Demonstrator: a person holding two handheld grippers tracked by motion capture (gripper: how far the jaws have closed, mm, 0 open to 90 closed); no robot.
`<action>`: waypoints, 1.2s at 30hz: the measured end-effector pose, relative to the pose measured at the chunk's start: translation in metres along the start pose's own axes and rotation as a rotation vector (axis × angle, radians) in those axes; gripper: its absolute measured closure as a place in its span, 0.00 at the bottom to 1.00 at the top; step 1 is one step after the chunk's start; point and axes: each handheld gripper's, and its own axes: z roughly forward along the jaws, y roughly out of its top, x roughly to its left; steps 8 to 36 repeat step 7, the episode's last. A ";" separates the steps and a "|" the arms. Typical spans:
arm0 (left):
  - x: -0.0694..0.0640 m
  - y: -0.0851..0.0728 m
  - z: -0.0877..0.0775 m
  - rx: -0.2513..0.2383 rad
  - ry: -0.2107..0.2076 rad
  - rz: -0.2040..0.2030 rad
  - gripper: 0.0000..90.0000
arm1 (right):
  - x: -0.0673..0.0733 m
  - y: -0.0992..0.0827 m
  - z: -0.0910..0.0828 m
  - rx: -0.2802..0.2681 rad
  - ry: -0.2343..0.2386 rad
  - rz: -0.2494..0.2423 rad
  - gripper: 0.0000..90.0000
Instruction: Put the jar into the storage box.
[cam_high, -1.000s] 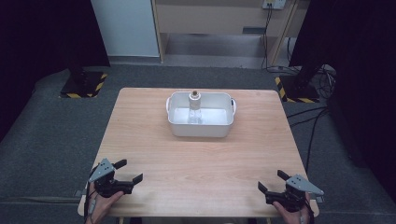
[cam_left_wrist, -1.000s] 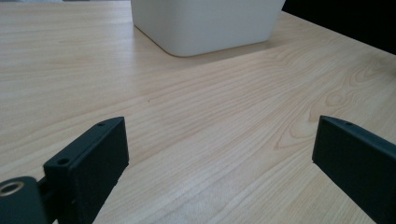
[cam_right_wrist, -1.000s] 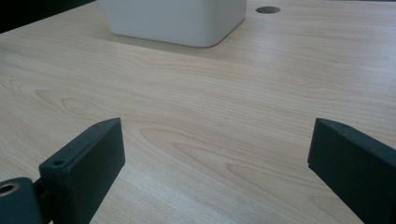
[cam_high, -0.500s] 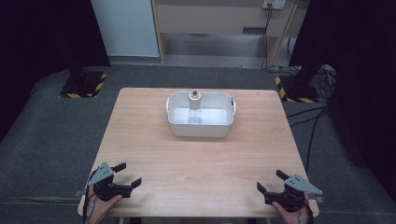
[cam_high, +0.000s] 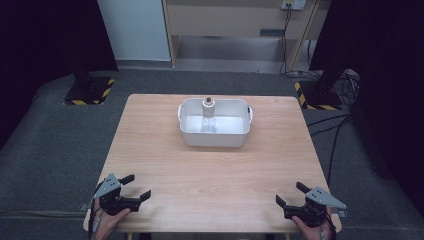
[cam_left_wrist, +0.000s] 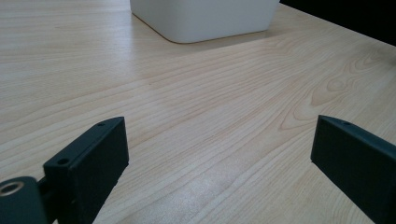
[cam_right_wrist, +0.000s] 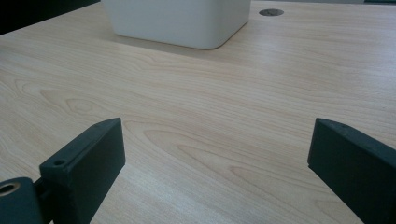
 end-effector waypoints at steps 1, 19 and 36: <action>0.000 0.000 0.000 0.002 0.000 0.001 0.03 | 0.000 0.000 0.000 0.000 0.000 -0.001 0.05; 0.000 0.000 0.001 0.003 -0.001 0.002 0.03 | 0.000 0.000 0.000 0.001 -0.001 -0.002 0.05; 0.000 0.000 0.001 0.003 -0.001 0.002 0.03 | 0.000 0.000 0.000 0.001 -0.001 -0.002 0.05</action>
